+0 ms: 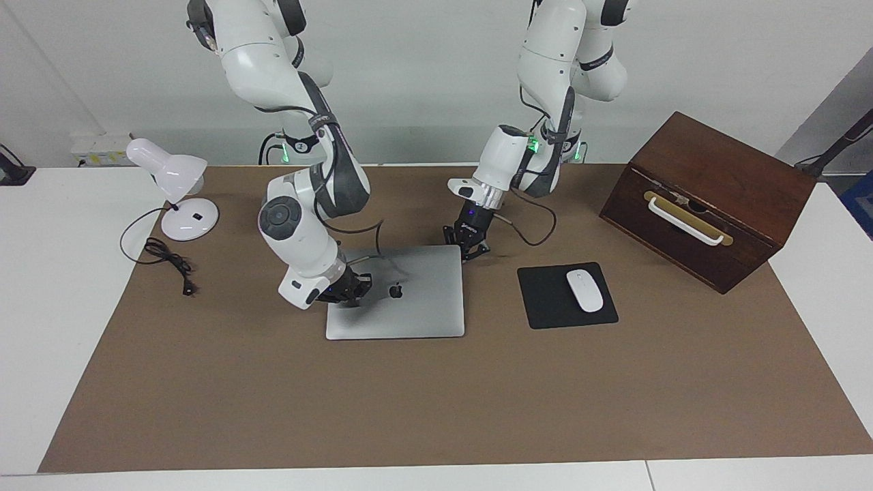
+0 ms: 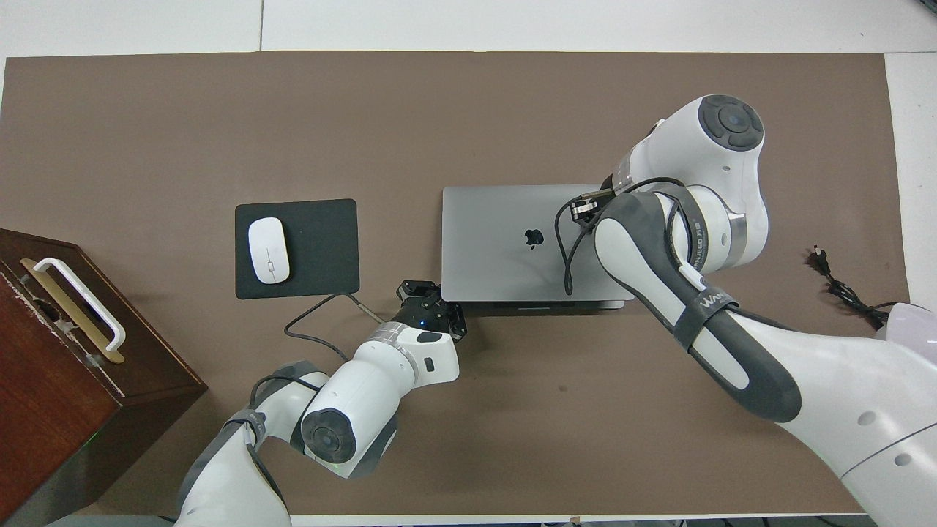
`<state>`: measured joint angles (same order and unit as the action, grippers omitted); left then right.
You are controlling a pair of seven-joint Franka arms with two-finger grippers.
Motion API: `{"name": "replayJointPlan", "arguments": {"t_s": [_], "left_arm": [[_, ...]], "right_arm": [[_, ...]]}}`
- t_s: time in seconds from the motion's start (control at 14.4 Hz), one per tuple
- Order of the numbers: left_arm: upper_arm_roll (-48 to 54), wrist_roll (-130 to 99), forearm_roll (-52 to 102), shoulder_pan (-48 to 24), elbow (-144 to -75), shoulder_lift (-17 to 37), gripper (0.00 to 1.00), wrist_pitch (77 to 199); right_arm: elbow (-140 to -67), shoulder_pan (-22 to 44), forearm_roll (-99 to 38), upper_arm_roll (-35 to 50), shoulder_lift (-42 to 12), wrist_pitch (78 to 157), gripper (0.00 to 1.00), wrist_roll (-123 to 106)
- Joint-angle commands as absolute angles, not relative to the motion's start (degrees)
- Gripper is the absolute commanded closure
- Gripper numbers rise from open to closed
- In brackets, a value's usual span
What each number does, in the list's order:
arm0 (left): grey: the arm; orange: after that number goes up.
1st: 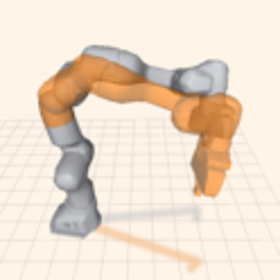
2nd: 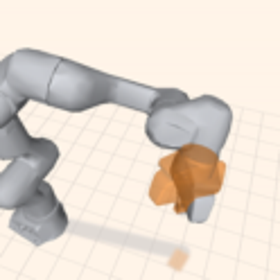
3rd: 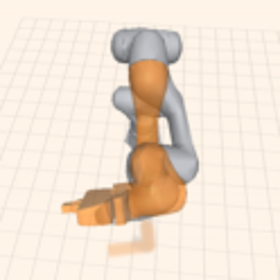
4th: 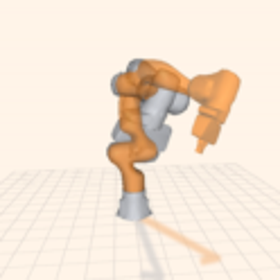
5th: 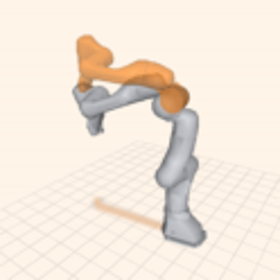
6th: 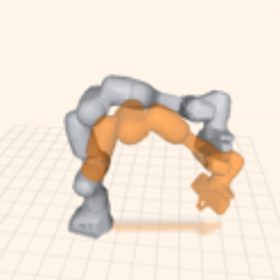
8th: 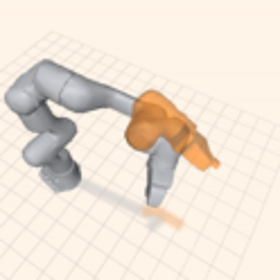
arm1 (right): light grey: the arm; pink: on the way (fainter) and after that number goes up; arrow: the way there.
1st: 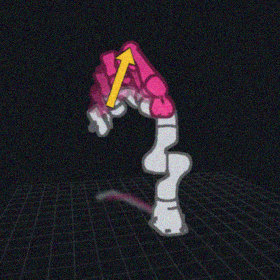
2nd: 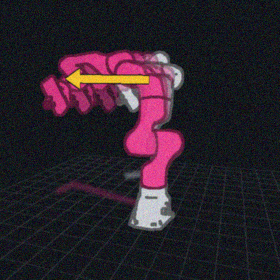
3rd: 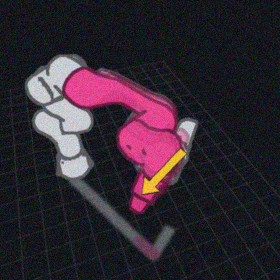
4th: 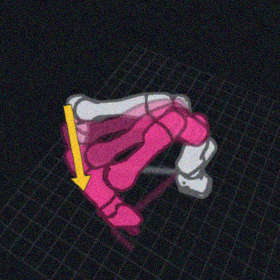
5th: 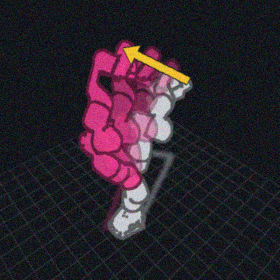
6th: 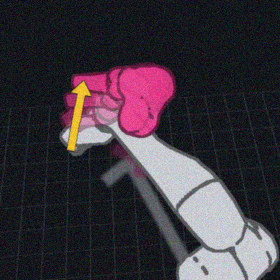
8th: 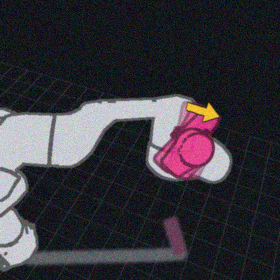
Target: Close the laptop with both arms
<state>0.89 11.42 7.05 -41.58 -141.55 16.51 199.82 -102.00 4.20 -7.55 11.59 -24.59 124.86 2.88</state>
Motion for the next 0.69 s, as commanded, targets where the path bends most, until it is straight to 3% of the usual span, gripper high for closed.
{"name": "replayJointPlan", "arguments": {"t_s": [0.0,0.62], "left_arm": [[-0.18,13.36,7.47,-41.22,-145.63,20.83,1.00,198.63],[-0.17,14.06,7.47,-41.13,-146.69,20.92,1.00,200.04]], "right_arm": [[-106.96,3.60,-8.09,11.95,-22.50,127.79,1.00,2.90],[-107.40,3.60,-8.09,11.95,-22.41,127.79,1.00,2.99]]}}
